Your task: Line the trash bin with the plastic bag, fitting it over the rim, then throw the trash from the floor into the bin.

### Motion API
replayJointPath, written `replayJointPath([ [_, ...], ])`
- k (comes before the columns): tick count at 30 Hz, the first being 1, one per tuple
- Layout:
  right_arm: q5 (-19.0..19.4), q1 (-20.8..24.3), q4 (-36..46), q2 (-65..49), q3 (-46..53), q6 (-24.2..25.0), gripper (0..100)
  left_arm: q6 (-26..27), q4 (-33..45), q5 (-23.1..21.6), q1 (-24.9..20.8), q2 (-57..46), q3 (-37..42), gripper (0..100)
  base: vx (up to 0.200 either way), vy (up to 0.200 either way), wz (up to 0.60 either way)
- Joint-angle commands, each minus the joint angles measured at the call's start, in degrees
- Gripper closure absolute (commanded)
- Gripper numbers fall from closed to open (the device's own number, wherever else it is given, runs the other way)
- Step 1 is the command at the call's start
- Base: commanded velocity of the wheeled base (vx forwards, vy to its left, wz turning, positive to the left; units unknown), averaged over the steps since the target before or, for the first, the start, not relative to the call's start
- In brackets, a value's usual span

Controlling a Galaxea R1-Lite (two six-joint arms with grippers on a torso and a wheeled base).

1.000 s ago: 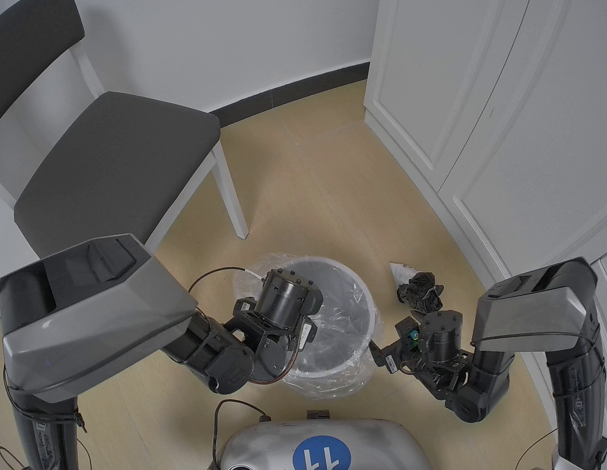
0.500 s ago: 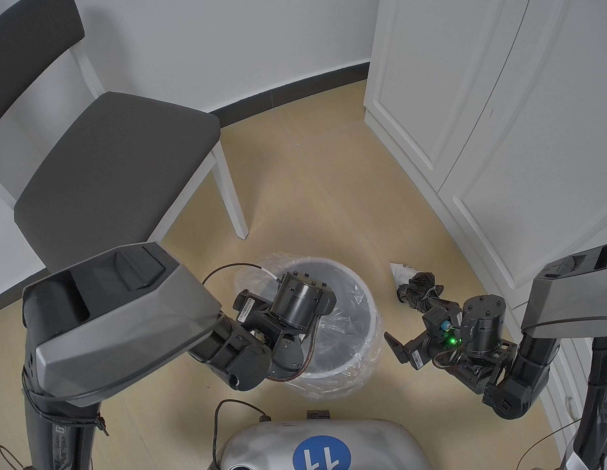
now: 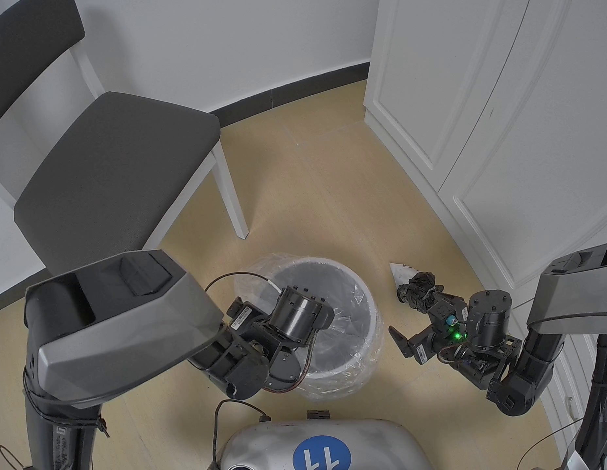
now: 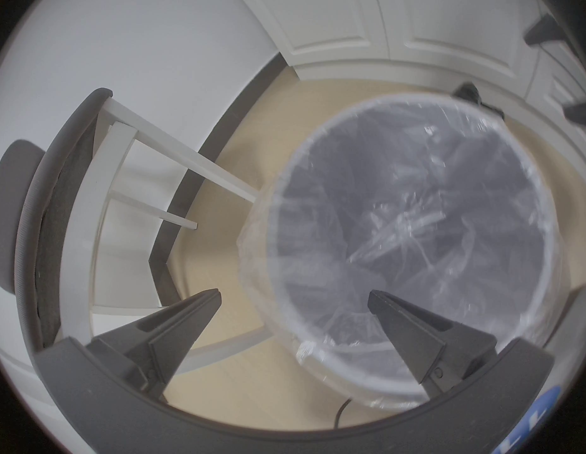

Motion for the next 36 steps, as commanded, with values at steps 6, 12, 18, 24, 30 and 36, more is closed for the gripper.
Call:
replayJointPath([
  [6,0.0,-0.2,0.1,-0.2,-0.1,0.0,0,0.8,4.1,0.0,0.1,-8.9,7.8,0,0.0,0.0,0.0],
  [12,0.0,-0.2,0.1,0.0,-0.3,0.0,0,0.6,3.8,-0.2,1.1,-12.9,13.6,0,0.0,0.0,0.0],
  [18,0.0,-0.2,0.1,0.3,-0.4,0.0,0,0.1,4.1,-0.1,0.5,-12.6,10.0,0,0.0,0.0,0.0],
  [24,0.0,-0.2,0.1,0.4,-0.6,0.0,0,0.1,4.0,-0.3,0.0,-9.6,7.3,0,0.0,0.0,0.0],
  [30,0.0,-0.2,0.1,0.4,-0.5,0.0,0,-0.2,4.0,-0.3,1.0,-9.8,10.4,0,0.0,0.0,0.0],
  [36,-0.1,-0.2,0.0,0.9,-0.5,-0.2,0,-3.4,3.8,-0.7,2.8,-11.3,15.3,0,0.0,0.0,0.0],
])
